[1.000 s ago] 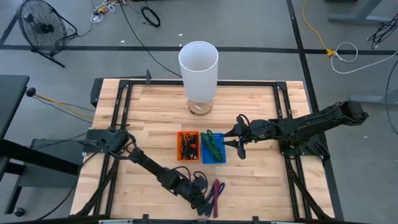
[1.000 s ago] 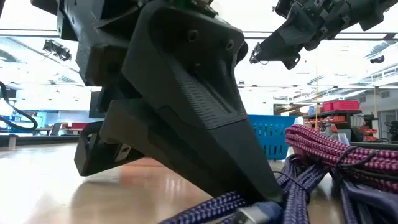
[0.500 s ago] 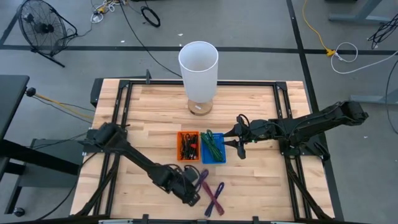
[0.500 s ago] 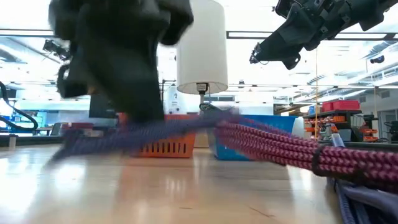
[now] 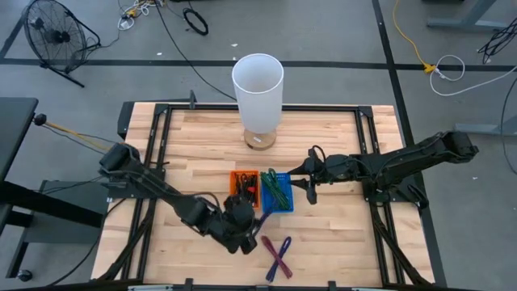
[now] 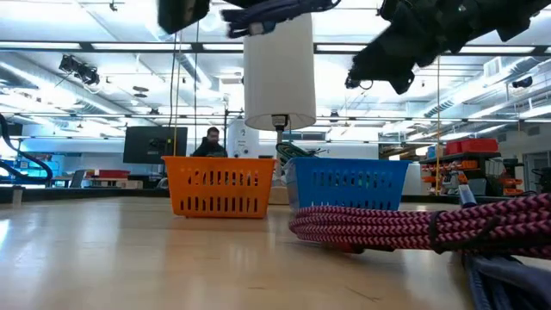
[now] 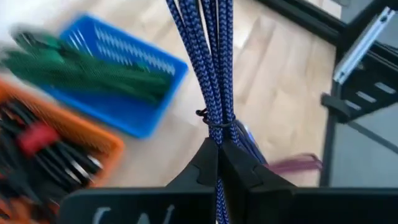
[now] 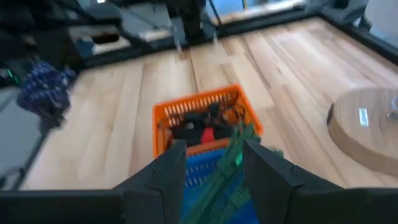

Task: Pick & Place USB Port
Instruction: Put the blue USB cable into the blue bin

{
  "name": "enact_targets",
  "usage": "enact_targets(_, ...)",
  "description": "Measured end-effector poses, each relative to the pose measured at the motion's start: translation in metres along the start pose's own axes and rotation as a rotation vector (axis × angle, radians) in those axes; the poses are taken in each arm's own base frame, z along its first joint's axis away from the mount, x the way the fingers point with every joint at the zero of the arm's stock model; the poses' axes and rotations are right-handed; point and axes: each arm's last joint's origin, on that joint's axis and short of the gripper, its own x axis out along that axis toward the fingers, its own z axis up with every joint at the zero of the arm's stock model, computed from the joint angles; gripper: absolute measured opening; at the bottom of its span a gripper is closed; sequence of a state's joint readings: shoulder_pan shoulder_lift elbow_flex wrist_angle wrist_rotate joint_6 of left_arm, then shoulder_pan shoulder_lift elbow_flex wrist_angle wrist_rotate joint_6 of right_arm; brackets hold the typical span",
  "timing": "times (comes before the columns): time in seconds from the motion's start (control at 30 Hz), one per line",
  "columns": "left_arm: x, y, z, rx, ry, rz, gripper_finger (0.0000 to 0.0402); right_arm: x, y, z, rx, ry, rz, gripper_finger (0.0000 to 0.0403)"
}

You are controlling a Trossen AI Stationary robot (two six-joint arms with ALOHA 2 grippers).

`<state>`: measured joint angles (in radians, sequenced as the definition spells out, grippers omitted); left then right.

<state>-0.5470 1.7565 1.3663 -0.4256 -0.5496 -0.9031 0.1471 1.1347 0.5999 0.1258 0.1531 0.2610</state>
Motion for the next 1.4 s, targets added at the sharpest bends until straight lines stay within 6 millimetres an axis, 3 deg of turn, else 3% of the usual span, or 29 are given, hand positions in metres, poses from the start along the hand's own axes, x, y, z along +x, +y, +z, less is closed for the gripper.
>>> enact_targets(0.23,0.001,0.021,0.034,0.106,-0.064,0.042,0.0004,-0.001,0.003,0.01,0.02,-0.103,0.042,0.0158)
enact_targets(0.7,0.027,0.058,0.09,0.219,-0.17,0.026,0.0004,-0.001,0.004,0.014,0.044,-0.138,0.054,0.0158)
enact_targets(0.93,0.033,0.072,0.1,0.21,-0.147,0.016,0.0004,-0.001,0.004,0.014,0.044,-0.139,0.051,0.0158)
enact_targets(1.4,0.033,0.072,0.102,0.209,-0.159,0.016,0.0004,-0.002,0.005,0.019,0.047,-0.188,0.065,0.0158)
